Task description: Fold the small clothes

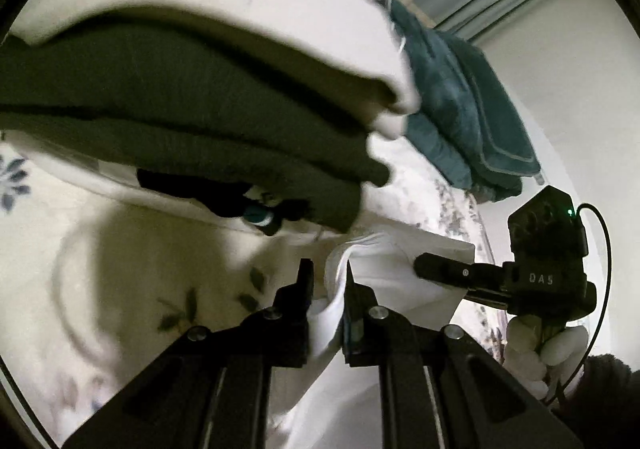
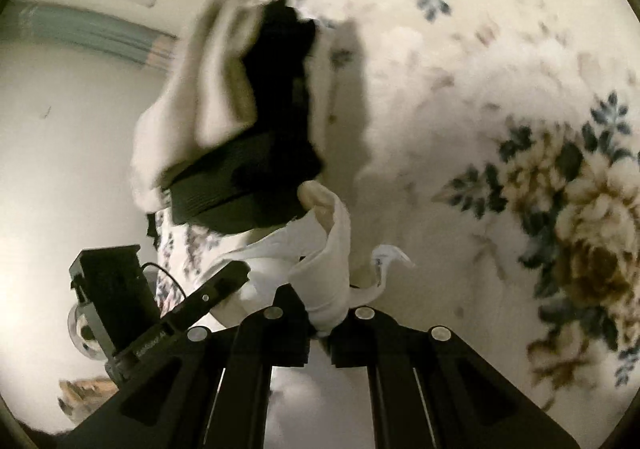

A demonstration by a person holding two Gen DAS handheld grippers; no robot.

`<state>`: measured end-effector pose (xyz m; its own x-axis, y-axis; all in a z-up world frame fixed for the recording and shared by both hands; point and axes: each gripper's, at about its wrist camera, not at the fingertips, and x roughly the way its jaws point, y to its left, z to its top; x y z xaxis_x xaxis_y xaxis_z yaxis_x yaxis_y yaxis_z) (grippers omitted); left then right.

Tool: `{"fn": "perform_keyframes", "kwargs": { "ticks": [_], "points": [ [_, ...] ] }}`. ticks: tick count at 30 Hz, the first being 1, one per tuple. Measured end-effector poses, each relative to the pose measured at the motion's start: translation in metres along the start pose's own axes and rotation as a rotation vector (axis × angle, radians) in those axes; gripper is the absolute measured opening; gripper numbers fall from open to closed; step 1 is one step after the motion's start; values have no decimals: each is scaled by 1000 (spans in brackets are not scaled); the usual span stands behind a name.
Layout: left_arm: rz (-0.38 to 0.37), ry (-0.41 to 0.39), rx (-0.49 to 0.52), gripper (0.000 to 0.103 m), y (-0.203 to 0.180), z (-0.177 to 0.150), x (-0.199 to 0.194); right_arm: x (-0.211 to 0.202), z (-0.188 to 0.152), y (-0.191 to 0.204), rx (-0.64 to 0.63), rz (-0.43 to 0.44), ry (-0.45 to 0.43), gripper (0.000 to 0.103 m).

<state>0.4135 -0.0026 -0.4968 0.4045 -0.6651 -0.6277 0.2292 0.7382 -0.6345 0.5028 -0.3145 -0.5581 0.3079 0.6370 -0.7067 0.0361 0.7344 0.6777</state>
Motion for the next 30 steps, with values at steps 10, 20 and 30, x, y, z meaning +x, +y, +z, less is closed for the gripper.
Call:
{"fn": "perform_keyframes", "kwargs": {
  "ticks": [10,20,30],
  "points": [
    [-12,-13,7,10,-28,-18,-68,-69,-89,41,-143,71,27,6],
    [173,246,-167,66,-11,-147,-79,-71,-231,16,-134,33,415,54],
    [223,177,-266,66,4,-97,-69,-104,-225,-64,341,59,150,59]
  ]
}}
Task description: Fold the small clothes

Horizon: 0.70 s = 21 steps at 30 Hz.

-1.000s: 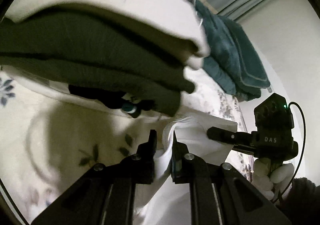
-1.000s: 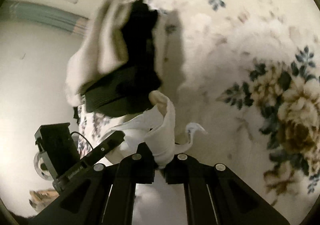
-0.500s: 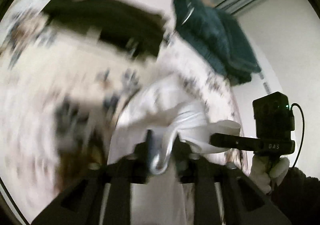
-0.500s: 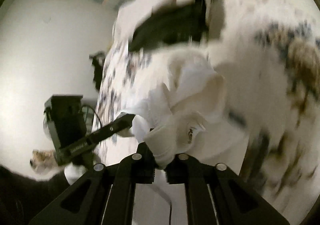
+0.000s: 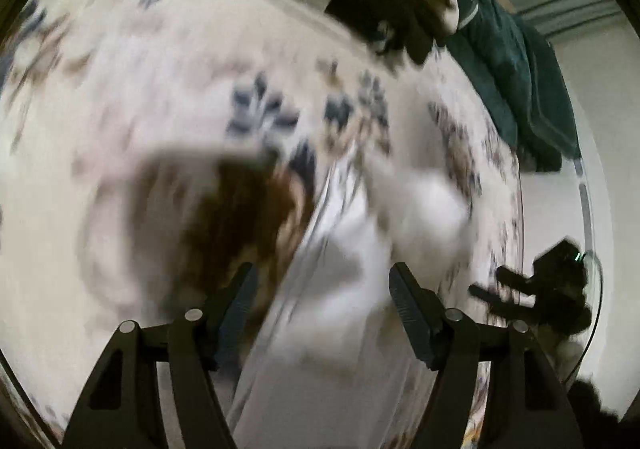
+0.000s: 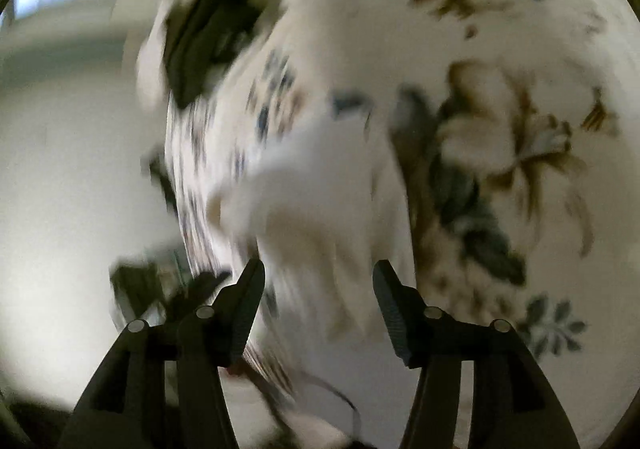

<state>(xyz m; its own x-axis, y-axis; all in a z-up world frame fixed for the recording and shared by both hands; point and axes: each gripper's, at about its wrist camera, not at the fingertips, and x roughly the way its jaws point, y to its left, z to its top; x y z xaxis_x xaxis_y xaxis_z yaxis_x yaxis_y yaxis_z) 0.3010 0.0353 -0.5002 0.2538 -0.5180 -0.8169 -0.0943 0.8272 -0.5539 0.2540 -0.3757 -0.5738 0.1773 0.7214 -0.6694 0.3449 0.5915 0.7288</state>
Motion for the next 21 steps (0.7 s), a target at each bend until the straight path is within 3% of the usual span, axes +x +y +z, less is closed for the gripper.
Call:
{"fn": "perform_keyframes", "kwargs": {
  "ticks": [3,6,8,11,14,16,18,21],
  "points": [
    [18,-39,9,66,-15,35,11,26,25,3,105,52,-79,59],
    [33,-53,26,66,-25,57,14,66,39,31,47,32,-20,59],
    [41,-47,35,66,-25,61,14,91,31,54,-42,-5,66,58],
    [60,5,52,66,-21,55,19,120,-12,76,-180,-66,265,58],
    [70,68,52,66,-15,42,31,131,-54,70,-199,-89,408,58],
    [65,123,47,66,-11,33,44,116,-64,60,-153,-54,390,58],
    [79,164,48,66,-7,25,56,89,-60,43,-65,-43,276,58],
    [89,208,42,66,-2,10,72,49,-48,8,105,-112,69,59]
  ]
}}
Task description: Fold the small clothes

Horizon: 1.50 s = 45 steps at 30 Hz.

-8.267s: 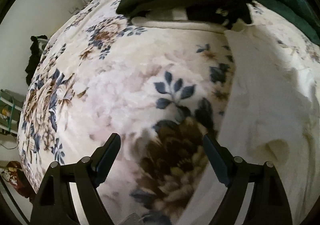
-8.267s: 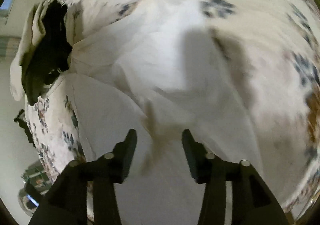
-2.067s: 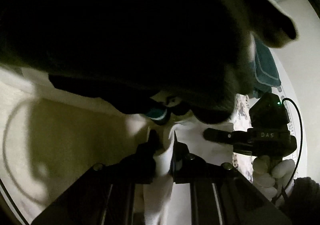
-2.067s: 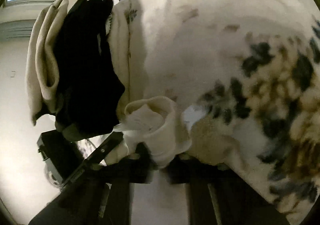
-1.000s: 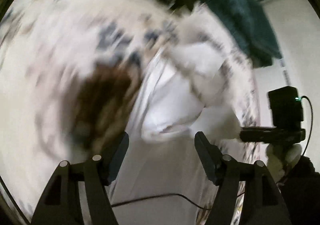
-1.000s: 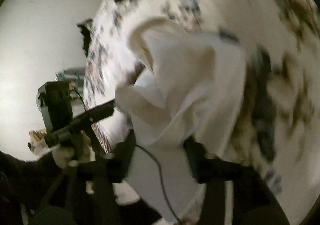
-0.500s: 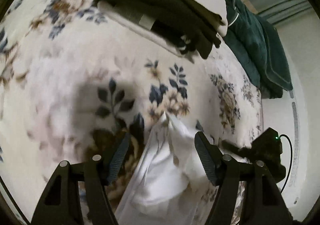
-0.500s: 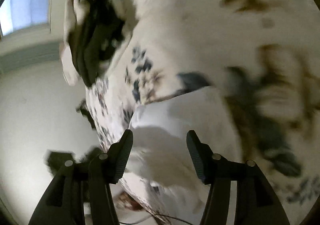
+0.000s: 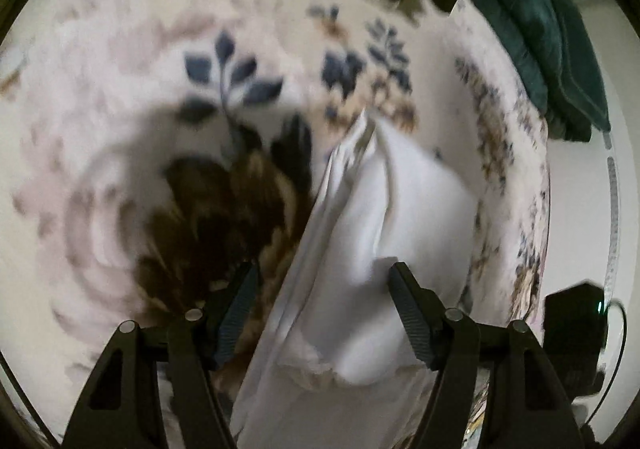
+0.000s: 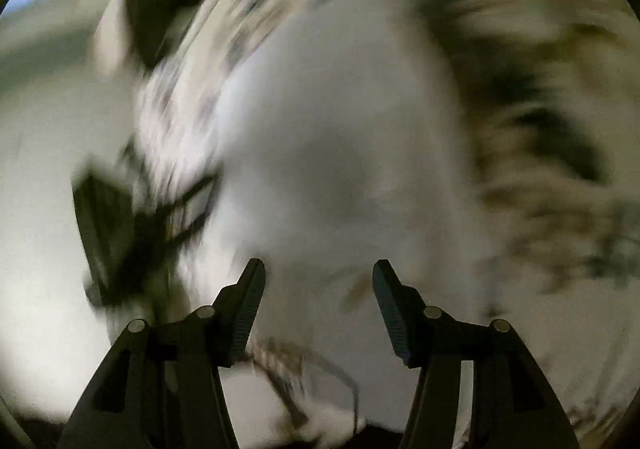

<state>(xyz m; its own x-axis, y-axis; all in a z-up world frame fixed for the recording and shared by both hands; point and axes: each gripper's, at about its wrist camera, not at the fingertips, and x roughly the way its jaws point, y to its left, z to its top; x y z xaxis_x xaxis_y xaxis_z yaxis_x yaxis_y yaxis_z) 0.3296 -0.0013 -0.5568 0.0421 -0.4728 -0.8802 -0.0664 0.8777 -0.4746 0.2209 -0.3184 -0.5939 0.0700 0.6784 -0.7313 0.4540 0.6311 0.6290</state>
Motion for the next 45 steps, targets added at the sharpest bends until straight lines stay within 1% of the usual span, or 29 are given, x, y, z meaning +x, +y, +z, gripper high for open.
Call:
{"fn": "perform_keyframes", "kwargs": {
  "ticks": [2,3,4,5,7,8,9,10,12,16,17,20,22,24,25,26,27,28,29,32,33,34,35,36,37,39,42,44,45],
  "points": [
    [13,-22,1,63,1,-9,2,-9,8,-26,121,-21,-75,60],
    [20,-40,7,45,0,-13,0,-8,12,-33,158,-16,-84,60],
    [6,-52,12,17,-1,-17,-1,-5,15,-38,182,-2,-90,60],
    [-3,-53,6,11,-1,-21,0,1,16,-38,192,27,-89,60],
    [-17,-78,-13,9,-1,-27,-1,17,22,-32,177,61,-58,60],
    [-26,-86,-20,7,-1,-29,-1,25,23,-28,168,69,-48,57],
    [-34,-93,-23,6,-1,-31,-2,31,24,-23,151,60,-40,47],
    [-41,-106,-24,5,-2,-32,-4,37,22,-15,139,43,-45,9],
    [-78,-128,-33,5,-2,-35,-12,31,20,-15,126,20,-77,10],
    [-156,-200,-48,4,-3,-38,-38,-13,23,-16,139,44,-225,10],
    [-155,-196,-45,4,-3,-39,-37,-21,26,-17,147,55,-241,10],
    [-139,-128,-49,5,6,-45,-21,-22,34,-17,127,32,-200,10],
    [-137,-98,-67,6,15,-52,-15,-9,34,-17,109,11,-120,11],
    [-136,-85,-83,7,25,-56,-19,3,31,-17,101,8,-47,18],
    [-134,-86,-90,9,29,-58,-22,8,28,-18,90,14,-18,30],
    [-129,-91,-101,13,32,-58,-24,9,22,-20,77,10,-7,45],
    [-130,-94,-112,25,35,-57,-25,12,18,-22,73,12,-11,52],
    [-134,-95,-130,41,39,-55,-25,14,16,-23,81,17,-20,61],
    [-139,-98,-147,46,41,-53,-24,16,13,-27,103,23,-34,62],
    [-193,-121,-164,47,40,-44,-17,30,8,-39,140,47,-46,62],
    [-201,-130,-152,44,36,-41,-15,37,8,-40,143,53,-43,62],
    [-201,-148,-135,38,30,-39,-13,44,9,-39,141,55,-43,62],
    [-199,-162,-124,23,26,-39,-11,49,9,-37,135,46,-51,51],
    [-205,-163,-118,4,22,-39,-8,51,8,-35,134,32,-65,35],
    [-213,-162,-119,3,17,-39,-5,52,8,-33,130,44,-67,11],
    [-241,-192,-117,3,10,-43,-9,49,6,-26,132,61,-100,10],
    [-241,-223,-119,3,6,-49,-17,29,0,-17,83,36,-165,8],
    [-186,-200,-106,4,10,-53,-13,20,-4,-15,58,-1,-178,8],
    [-169,-177,-97,6,13,-54,-7,20,-6,-16,45,-27,-161,8]
  ]
}}
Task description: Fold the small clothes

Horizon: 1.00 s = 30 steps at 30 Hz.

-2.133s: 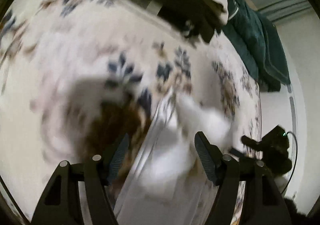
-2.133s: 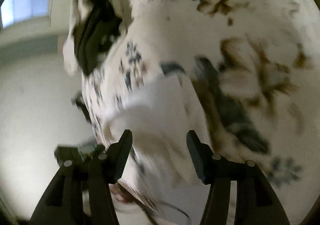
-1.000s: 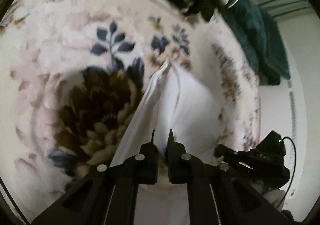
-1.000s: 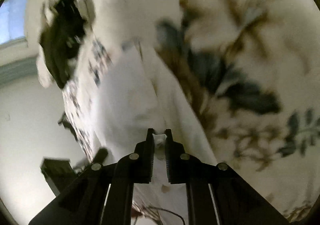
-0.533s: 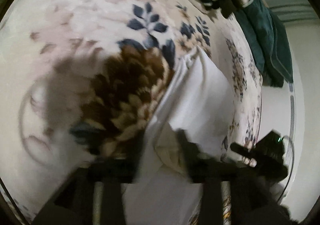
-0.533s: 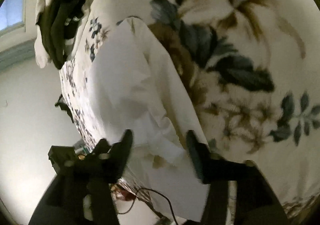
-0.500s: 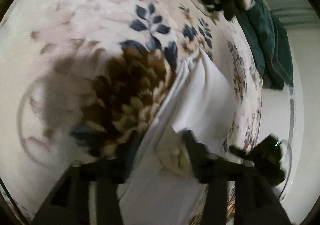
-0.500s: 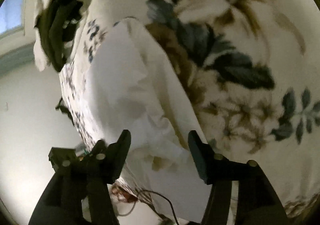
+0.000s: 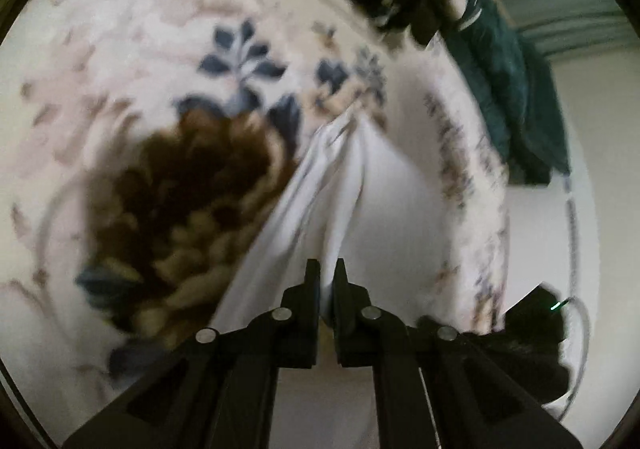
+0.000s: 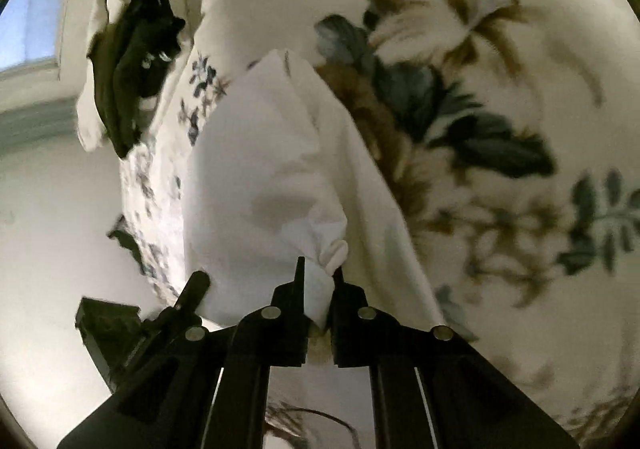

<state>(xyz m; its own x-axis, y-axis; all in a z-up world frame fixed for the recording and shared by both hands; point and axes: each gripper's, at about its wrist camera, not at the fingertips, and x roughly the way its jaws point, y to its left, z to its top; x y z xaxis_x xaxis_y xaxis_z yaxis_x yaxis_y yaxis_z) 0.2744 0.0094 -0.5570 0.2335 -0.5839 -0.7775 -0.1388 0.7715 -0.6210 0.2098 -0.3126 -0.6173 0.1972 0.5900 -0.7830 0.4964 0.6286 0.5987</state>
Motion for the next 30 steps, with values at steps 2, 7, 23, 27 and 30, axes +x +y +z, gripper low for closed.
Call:
{"fn": "perform_keyframes", "kwargs": {
  "ticks": [2,7,23,27,30],
  "points": [
    [44,49,5,9,9,-3,6,13,-1,-5,-14,-68,79,12],
    [153,7,107,56,-2,-6,-25,23,-6,0,-65,-201,173,37],
    [250,93,303,59,-16,-23,34,50,-16,31,-130,-202,76,39],
    [167,93,220,59,-12,-26,-5,36,-23,39,-129,-171,93,39],
    [141,60,195,59,-9,-35,-46,-1,-30,35,-85,-79,88,56]
  ]
}}
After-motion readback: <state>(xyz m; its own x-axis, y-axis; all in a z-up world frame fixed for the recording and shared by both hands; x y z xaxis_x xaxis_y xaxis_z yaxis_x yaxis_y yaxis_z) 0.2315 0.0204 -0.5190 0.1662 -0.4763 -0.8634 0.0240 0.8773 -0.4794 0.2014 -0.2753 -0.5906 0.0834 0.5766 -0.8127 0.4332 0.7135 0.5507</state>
